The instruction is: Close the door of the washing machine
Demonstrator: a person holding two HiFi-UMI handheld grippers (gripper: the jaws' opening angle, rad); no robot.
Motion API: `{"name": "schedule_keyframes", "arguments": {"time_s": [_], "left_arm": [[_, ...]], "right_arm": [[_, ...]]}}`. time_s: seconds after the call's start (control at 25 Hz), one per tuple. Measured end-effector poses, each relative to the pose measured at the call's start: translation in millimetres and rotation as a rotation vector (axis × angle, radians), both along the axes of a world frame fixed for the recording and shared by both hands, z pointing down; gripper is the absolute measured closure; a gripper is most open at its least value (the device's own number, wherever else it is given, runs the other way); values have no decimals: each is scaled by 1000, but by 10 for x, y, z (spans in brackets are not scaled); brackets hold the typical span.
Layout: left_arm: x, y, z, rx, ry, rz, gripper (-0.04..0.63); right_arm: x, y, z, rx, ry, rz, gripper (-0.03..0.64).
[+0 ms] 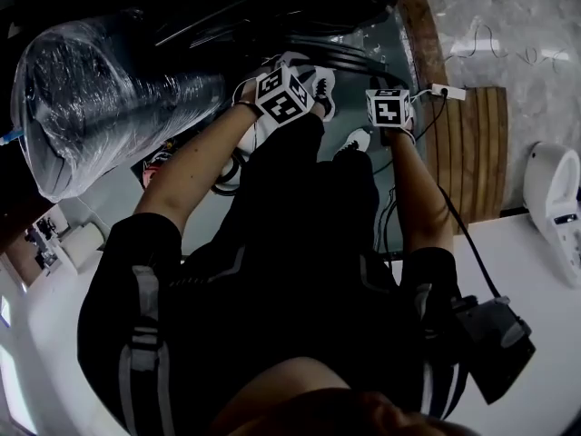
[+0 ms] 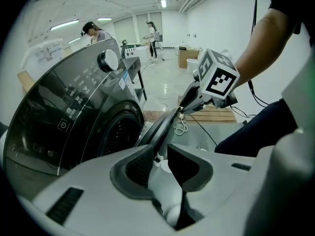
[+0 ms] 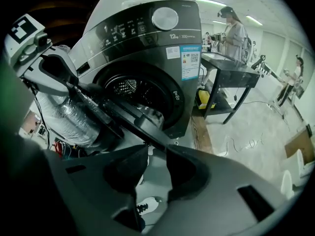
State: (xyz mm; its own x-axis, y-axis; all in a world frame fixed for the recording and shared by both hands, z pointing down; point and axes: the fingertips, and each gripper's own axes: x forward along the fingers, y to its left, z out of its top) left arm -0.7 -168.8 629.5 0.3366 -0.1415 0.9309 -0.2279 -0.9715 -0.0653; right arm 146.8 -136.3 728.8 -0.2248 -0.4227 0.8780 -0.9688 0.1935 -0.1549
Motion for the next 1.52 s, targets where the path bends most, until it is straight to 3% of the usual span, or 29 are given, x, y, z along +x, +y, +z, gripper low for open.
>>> {"name": "schedule_keyframes", "arguments": {"time_s": [0.24,0.44,0.92,1.2,1.52], "left_arm": [[84,-279,-35,-50,68,-90,502],[122,-494,-37,2,62,-72,502],[177,-895,-74,-17,120,-158,502],[152,-992,-129,-6,185,-218,505],[110,-1068,-31,-50,172,-290,591]], "right_arm": [[60,-350,-15,35,-9,42,505],[59,-603,-27,56,-5,67,518],[59,-1263,-89,120,-57,171,582],[-22,-1579,-128,152,-105,168,611],[-39,-1655,-143,124,-159,212,612]]}}
